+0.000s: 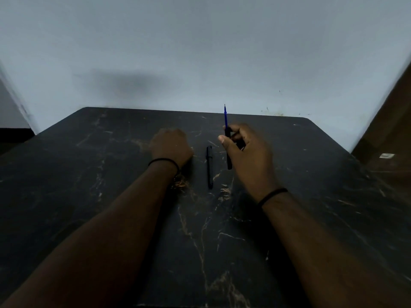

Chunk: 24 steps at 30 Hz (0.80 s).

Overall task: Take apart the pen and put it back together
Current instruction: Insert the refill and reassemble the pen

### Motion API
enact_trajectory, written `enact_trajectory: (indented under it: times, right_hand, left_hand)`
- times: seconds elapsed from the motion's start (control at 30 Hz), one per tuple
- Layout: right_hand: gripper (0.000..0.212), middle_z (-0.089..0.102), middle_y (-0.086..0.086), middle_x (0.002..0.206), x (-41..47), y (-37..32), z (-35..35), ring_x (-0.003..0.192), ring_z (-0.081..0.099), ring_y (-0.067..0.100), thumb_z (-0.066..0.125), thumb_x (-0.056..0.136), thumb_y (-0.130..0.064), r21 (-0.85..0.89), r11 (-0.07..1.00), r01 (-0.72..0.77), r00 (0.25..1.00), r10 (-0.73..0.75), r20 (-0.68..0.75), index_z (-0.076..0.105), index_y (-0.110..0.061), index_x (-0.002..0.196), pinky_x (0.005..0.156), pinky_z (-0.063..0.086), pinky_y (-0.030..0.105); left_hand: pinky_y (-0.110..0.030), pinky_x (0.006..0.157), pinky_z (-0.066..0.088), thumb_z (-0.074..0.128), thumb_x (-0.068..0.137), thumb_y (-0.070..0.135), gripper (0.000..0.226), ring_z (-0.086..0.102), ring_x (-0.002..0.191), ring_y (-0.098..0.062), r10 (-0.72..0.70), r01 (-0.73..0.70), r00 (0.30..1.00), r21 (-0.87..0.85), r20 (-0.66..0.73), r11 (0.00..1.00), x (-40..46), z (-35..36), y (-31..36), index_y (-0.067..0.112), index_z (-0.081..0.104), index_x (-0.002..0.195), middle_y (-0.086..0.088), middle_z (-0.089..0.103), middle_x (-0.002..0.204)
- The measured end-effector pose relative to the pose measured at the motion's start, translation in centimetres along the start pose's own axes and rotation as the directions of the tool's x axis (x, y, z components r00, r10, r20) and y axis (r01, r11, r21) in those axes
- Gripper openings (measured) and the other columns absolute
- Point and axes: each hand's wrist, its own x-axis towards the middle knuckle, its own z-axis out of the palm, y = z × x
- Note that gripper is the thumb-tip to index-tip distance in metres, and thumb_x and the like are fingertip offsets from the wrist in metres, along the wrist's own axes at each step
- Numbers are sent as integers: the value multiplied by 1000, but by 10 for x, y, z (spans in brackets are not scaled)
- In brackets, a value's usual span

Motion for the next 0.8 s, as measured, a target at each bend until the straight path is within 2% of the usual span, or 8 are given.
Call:
enact_trajectory:
  times: [0.13, 0.2, 0.23, 0.3, 0.37, 0.43, 0.57, 0.8]
  right_hand:
    - [24, 60, -36, 85, 1, 2, 1, 80, 60, -11, 60, 86, -55, -24, 1000, -3, 1000, 3, 26, 62, -41, 106, 62, 40, 3]
    - [26, 61, -34, 85, 1, 3, 1, 81, 60, -11, 59, 86, -56, -43, 999, -1, 1000, 2, 30, 61, -42, 108, 63, 40, 5]
    - [27, 61, -31, 84, 0, 3, 0, 81, 60, -11, 58, 87, -56, -50, 999, -6, 999, 8, 36, 61, -41, 109, 64, 41, 6]
    - [32, 61, -26, 85, 0, 5, 0, 83, 60, -10, 57, 87, -57, -61, 998, -13, 998, 16, 58, 62, -38, 113, 68, 44, 11]
    - [38, 64, -23, 89, 1, 5, 0, 86, 61, -8, 54, 87, -57, -89, 996, -16, 996, 23, 83, 61, -37, 118, 71, 46, 13]
    - [40, 70, -17, 100, 2, 5, 0, 90, 64, -2, 51, 89, -55, -133, 991, 8, 994, 7, 113, 62, -34, 122, 78, 51, 20]
    - [37, 76, -3, 105, 3, 12, 3, 95, 69, 15, 54, 92, -44, -224, 974, 24, 979, 22, 203, 71, -25, 119, 86, 56, 37]
    - [48, 76, -6, 97, 0, 13, 7, 90, 68, 16, 44, 82, -58, -204, 979, -5, 970, 55, 238, 66, -33, 117, 82, 57, 44]
  left_hand:
    - [-37, 74, 56, 65, 87, 38, 29, 66, 79, -29, 21, -24, 999, -110, -28, 994, 0, 0, 4, 11, 73, 80, -11, 70, 81]
    - [-34, 75, 55, 61, 92, 32, 24, 66, 78, -25, 29, -50, 997, -307, -75, 950, 0, 2, 6, 12, 71, 85, -10, 70, 82]
    - [-28, 74, 54, 58, 95, 27, 18, 66, 79, -19, -9, -38, 995, -478, -96, 878, 0, 3, 8, 13, 69, 94, -7, 70, 86]
    - [-12, 67, 50, 52, 99, 18, 19, 64, 75, 3, -124, 10, 989, -788, -84, 615, -1, 4, 13, 12, 62, 114, 0, 68, 90]
    - [-10, 58, 47, 52, 99, 13, 20, 61, 61, 7, -189, 45, 982, -940, -21, 338, 0, 4, 16, 7, 61, 117, 1, 67, 83]
    - [-19, 51, 45, 57, 97, 12, 13, 59, 54, 0, -204, 90, 977, -988, 62, 129, -1, 4, 15, 6, 67, 104, -2, 70, 76]
    - [-24, 55, 51, 63, 94, 22, 10, 67, 65, -12, -98, 222, 965, -956, 243, -190, -3, 4, 5, 13, 67, 90, -3, 74, 83]
    - [-24, 59, 52, 61, 94, 24, 11, 67, 67, -11, -1, 296, 951, -914, 308, -277, -2, 6, 4, 16, 65, 88, 0, 75, 86]
